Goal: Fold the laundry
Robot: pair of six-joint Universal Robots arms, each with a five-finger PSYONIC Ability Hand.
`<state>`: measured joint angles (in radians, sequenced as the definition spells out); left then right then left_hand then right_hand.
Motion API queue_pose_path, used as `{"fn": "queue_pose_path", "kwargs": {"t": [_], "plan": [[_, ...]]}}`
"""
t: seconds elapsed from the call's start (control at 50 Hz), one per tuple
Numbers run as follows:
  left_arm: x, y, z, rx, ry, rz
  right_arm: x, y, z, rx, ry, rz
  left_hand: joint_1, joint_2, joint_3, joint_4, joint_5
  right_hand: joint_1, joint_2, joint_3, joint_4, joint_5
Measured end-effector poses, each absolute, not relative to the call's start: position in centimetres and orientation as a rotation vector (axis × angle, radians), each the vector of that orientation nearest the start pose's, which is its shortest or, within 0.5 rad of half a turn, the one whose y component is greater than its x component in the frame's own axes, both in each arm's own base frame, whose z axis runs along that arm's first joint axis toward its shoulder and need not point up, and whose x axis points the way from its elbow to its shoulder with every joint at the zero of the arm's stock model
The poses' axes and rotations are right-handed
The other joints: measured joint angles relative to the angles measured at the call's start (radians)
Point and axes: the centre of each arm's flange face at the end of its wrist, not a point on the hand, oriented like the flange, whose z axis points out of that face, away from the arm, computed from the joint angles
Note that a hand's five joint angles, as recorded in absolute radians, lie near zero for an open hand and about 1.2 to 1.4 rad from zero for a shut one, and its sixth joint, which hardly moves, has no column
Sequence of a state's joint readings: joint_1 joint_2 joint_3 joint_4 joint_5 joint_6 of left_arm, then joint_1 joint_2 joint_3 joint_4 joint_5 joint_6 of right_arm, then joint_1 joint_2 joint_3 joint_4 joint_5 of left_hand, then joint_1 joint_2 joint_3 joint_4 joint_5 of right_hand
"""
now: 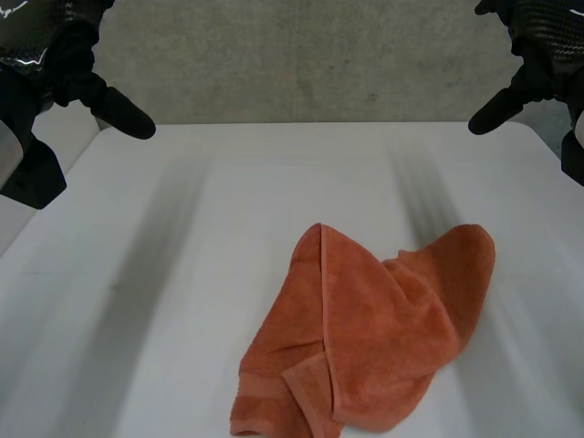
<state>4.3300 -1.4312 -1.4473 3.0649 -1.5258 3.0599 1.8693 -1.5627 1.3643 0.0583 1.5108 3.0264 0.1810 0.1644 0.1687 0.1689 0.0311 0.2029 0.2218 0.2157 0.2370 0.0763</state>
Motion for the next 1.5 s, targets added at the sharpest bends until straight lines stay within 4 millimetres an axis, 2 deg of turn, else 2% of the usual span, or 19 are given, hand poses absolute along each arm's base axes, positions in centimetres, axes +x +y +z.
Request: {"fn": "queue_pose_path", "kwargs": {"t": [0.22, 0.34, 0.44, 0.52, 0.54, 0.6, 0.62, 0.66, 0.68, 0.74, 0.8, 0.82, 0.94, 1.12, 1.2, 1.22, 1.28, 1.32, 1.5], "plan": [[-23.7, -20.9, 36.6, 0.452, 2.330, -2.623, 22.5, -25.7, 35.7, -0.585, 1.952, -2.202, 0.000, 0.000, 0.000, 0.000, 0.000, 0.000, 0.000, 0.000, 0.000, 0.000], [-24.9, -21.6, 34.1, 0.498, 2.443, -2.520, 23.0, -25.2, 34.2, -0.725, 2.051, -2.142, 0.000, 0.000, 0.000, 0.000, 0.000, 0.000, 0.000, 0.000, 0.000, 0.000], [-26.3, -22.3, 31.2, 0.557, 2.559, -2.393, 24.9, -23.6, 32.5, -0.827, 2.078, -2.019, 0.000, 0.000, 0.000, 0.000, 0.000, 0.000, 0.000, 0.000, 0.000, 0.000], [-27.5, -22.7, 28.2, 0.609, 2.662, -2.261, 27.2, -21.1, 29.7, -0.903, 2.096, -1.840, 0.000, 0.000, 0.000, 0.000, 0.000, 0.000, 0.000, 0.000, 0.000, 0.000], [-27.5, -22.7, 28.2, 0.609, 2.662, -2.261, 27.2, -21.1, 29.7, -0.903, 2.096, -1.840, 0.000, 0.000, 0.000, 0.000, 0.000, 0.000, 0.000, 0.000, 0.000, 0.000], [-28.2, -23.0, 25.5, 0.626, 2.748, -2.137, 28.1, -19.5, 26.4, -0.937, 2.153, -1.680, 0.000, 0.000, 0.000, 0.000, 0.000, 0.000, 0.000, 0.000, 0.000, 0.000], [-28.2, -23.0, 25.5, 0.626, 2.748, -2.137, 28.1, -19.5, 26.4, -0.937, 2.153, -1.680, 0.000, 0.000, 0.000, 0.000, 0.000, 0.000, 0.000, 0.000, 0.000, 0.000], [-28.3, -23.0, 23.9, 0.618, 2.801, -2.059, 28.3, -18.7, 24.7, -0.948, 2.190, -1.603, 0.000, 0.000, 0.000, 0.000, 0.000, 0.000, 0.000, 0.000, 0.000, 0.000], [-28.2, -23.0, 22.7, 0.603, 2.842, -2.002, 28.3, -18.1, 23.5, -0.955, 2.216, -1.551, 0.000, 0.002, 0.000, 0.000, 0.000, 0.000, 0.000, 0.000, 0.000, 0.000], [-28.1, -22.9, 21.3, 0.549, 2.902, -1.929, 28.3, -17.2, 21.9, -0.954, 2.238, -1.487, 0.000, 0.003, 0.002, 0.002, 0.000, 0.000, 0.000, 0.000, 0.000, 0.000], [-27.9, -22.8, 20.6, 0.494, 2.936, -1.894, 28.4, -16.5, 21.1, -0.947, 2.240, -1.457, 0.000, 0.008, 0.002, 0.003, 0.000, 0.000, 0.000, 0.000, 0.000, 0.000], [-27.5, -22.6, 19.7, 0.389, 2.982, -1.847, 28.5, -15.5, 19.8, -0.924, 2.238, -1.416, 0.000, 0.010, 0.004, 0.003, 0.000, 0.000, 0.000, 0.000, 0.000, 0.000], [-26.7, -22.1, 18.8, 0.224, 3.023, -1.788, 28.8, -14.3, 17.2, -0.881, 2.233, -1.366, 0.000, 0.010, 0.004, 0.003, 0.000, 0.000, 0.000, 0.000, 0.000, 0.000], [-26.3, -21.6, 18.4, 0.198, 3.028, -1.759, 29.3, -14.2, 14.4, -0.898, 2.218, -1.366, 0.000, 0.008, 0.002, 0.001, 0.000, 0.023, 0.071, 0.076, 0.053, 0.046], [-26.4, -21.3, 18.3, 0.216, 3.032, -1.754, 29.4, -14.4, 13.5, -0.939, 2.212, -1.398, 0.000, 0.008, 0.002, 0.001, 0.000, 0.211, 0.252, 0.260, 0.239, 0.209], [-26.5, -21.2, 18.3, 0.223, 3.033, -1.754, 29.4, -14.6, 13.2, -0.960, 2.207, -1.431, 0.000, 0.008, 0.002, 0.001, 0.000, 0.415, 0.504, 0.491, 0.471, 0.432], [-26.6, -21.0, 18.4, 0.233, 3.035, -1.756, 29.4, -15.1, 13.0, -0.984, 2.196, -1.496, 0.000, 0.008, 0.002, 0.001, 0.000, 0.523, 0.636, 0.636, 0.605, 0.563], [-26.7, -20.9, 18.4, 0.242, 3.036, -1.760, 29.3, -15.6, 13.1, -0.998, 2.181, -1.572, 0.000, 0.008, 0.002, 0.001, 0.000, 0.762, 0.922, 0.916, 0.900, 0.854], [-27.1, -20.5, 18.7, 0.269, 3.040, -1.778, 28.3, -17.9, 14.9, -1.032, 2.148, -1.807, 0.000, 0.008, 0.002, 0.001, 0.000, 0.770, 0.959, 0.963, 0.950, 0.894]]}}
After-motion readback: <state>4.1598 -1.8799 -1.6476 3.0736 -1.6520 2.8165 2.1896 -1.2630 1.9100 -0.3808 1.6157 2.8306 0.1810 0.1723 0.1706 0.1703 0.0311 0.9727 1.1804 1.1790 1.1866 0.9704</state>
